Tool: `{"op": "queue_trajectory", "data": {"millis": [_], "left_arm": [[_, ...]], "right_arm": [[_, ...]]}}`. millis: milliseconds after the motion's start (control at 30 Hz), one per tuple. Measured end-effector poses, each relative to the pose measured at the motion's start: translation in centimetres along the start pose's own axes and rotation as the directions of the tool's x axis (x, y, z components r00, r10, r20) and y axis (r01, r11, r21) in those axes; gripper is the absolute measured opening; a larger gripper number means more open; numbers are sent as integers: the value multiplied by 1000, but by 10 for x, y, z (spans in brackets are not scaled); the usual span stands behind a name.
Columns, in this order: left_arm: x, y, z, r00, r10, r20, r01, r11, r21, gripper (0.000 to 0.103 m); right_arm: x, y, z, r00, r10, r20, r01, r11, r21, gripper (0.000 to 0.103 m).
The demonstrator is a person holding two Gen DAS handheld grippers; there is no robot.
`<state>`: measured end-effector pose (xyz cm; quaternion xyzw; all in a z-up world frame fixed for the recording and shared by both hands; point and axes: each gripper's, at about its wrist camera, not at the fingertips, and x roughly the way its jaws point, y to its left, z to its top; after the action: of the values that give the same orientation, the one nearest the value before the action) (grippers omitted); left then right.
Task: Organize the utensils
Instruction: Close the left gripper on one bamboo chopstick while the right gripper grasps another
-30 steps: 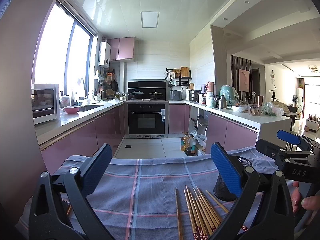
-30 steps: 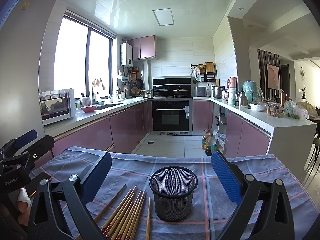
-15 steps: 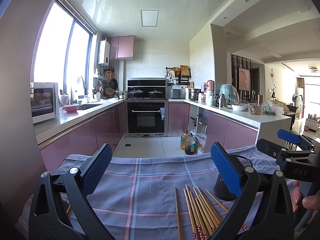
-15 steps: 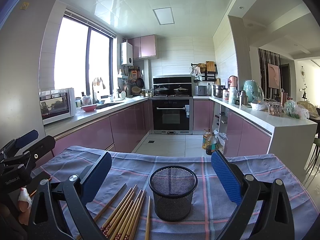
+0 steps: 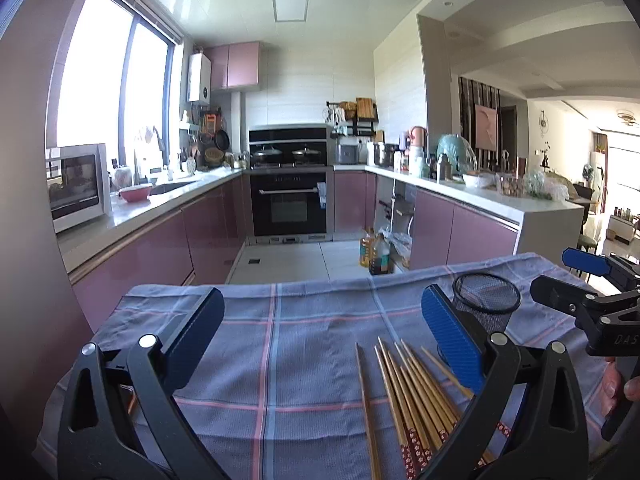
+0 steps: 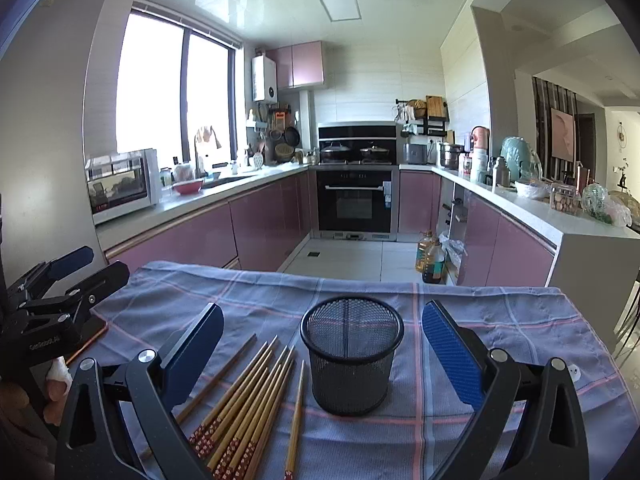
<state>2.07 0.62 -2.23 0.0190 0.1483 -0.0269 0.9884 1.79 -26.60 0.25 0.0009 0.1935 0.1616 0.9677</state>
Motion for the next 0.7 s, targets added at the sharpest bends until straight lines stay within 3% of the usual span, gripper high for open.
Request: {"op": "queue_trajectory", "data": {"millis": [133,200,300,433,700], "left_arm": [[23,4,-16,992,-16,-125,17,1000,7,97],[35,4,-26,982,-31,-187,36,999,20,95],[56,-2,-44,961,-43,-275,58,997,47,83],[82,-6,-60,936,-62,-346,87,995,58,74],[116,-19,-68,893,-95,-440,141,987,73,60]], "right_arm": [[19,2,-18,989,26,-143,-29,999,-20,93],[34,5,-30,972,23,-233,-34,998,-44,82],[59,5,-48,933,24,-358,-41,998,-40,68],[79,2,-63,906,45,-421,-47,999,6,60],[98,9,-66,879,59,-473,-62,998,9,42]]}}
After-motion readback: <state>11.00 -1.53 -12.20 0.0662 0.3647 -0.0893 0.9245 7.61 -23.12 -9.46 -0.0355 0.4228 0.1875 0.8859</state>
